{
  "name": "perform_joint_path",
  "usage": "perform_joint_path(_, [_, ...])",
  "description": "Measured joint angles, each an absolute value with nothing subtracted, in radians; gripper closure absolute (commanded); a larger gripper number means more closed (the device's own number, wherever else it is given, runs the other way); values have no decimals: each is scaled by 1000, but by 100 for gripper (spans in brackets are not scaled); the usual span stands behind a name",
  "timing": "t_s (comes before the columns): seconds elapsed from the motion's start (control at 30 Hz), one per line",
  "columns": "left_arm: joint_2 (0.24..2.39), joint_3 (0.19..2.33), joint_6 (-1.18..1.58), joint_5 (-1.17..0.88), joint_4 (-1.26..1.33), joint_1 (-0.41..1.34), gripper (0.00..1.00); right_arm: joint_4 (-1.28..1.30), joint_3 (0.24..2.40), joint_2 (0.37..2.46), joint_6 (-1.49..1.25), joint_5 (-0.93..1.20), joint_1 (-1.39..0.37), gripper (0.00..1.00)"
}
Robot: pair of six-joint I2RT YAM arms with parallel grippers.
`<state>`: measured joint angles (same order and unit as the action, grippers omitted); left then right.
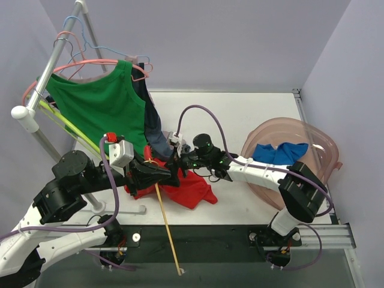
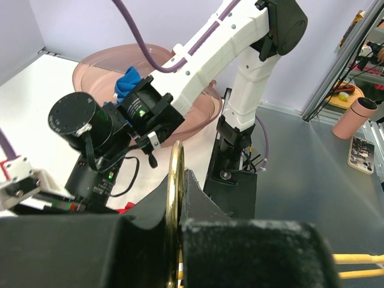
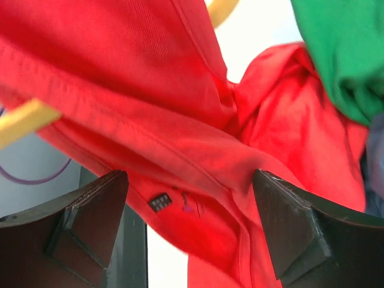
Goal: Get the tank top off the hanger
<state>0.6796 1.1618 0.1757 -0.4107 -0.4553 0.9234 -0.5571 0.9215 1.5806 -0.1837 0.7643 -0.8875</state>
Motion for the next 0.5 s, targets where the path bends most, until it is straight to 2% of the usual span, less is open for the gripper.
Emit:
perform_joint_path(0.03, [679,1162,175,-413,-457,923,100,-558,933,1592,-178,757,-895,16])
perform_joint_path(0.13, [675,1162,175,-418,-462,923,100,-561,973,1635,-170,720,-911,35])
perform_joint_path(0.17, [673,1162,175,-418,-462,923,100,-562,981,1646,-170,706,-910,63])
perform_joint_path(0.2, [670,1162,175,-418,-463,923,100,-564,990,1659,-178,678,-906,74])
perform_joint_path(0.23, [668,1162,176,-418,-463,923,100,-568,996,1668,-178,658,-900,94])
perform_joint_path(0.27, [664,1162,176,-418,-463,923,100,-570,999,1676,-188,630,-892,100])
perform_joint_path(0.5, [664,1163,179,-420,-461,923,100,-581,933,1619,-243,336,-862,100])
